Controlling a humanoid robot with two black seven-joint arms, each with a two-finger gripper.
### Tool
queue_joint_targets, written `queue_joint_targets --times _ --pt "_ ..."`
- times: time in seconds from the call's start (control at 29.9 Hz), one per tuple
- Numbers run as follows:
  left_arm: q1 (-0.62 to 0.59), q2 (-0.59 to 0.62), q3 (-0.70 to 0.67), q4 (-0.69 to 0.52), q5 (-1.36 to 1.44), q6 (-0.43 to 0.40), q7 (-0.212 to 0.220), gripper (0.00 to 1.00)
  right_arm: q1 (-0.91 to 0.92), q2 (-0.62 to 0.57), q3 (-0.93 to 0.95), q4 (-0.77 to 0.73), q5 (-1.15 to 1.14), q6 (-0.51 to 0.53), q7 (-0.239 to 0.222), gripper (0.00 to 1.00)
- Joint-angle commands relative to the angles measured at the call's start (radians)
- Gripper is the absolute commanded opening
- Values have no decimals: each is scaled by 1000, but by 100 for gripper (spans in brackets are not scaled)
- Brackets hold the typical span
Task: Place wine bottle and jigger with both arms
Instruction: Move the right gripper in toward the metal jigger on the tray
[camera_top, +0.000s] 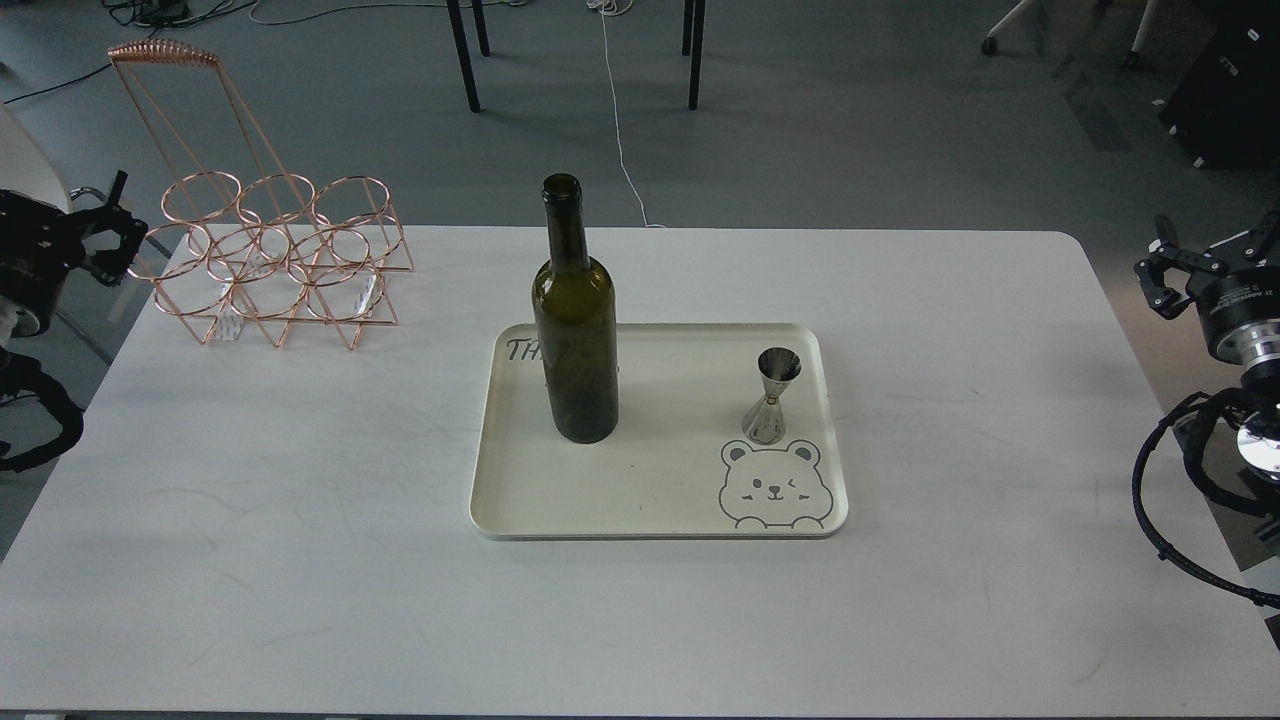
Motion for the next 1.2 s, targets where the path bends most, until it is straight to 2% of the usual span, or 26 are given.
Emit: queue_joint_targets --times 0.0,0.43,0.57,0.7,0.87,1.0,1.17 --pt "-27 -33 2 42 2 5 -1 98 0 -4 -2 -2 0 0 0 99" --pt "-33 -44 5 47 15 1 11 98 4 -8 -8 14 -29 0 0 99" --pt "-47 -47 3 47 24 10 10 98 7 -33 -15 65 -216 0 0 99" --pt "-56 -36 5 47 27 8 13 98 12 -106 -15 186 -435 -12 0 99" --pt "-56 -23 5 47 27 7 13 98 6 -209 -21 466 -717 -237 0 98" --pt "-56 -24 3 45 27 4 11 98 -14 -281 -26 677 -996 -367 0 98" --pt "-54 -23 5 45 27 -8 11 98 -30 -320 -95 814 -1377 -550 0 98"
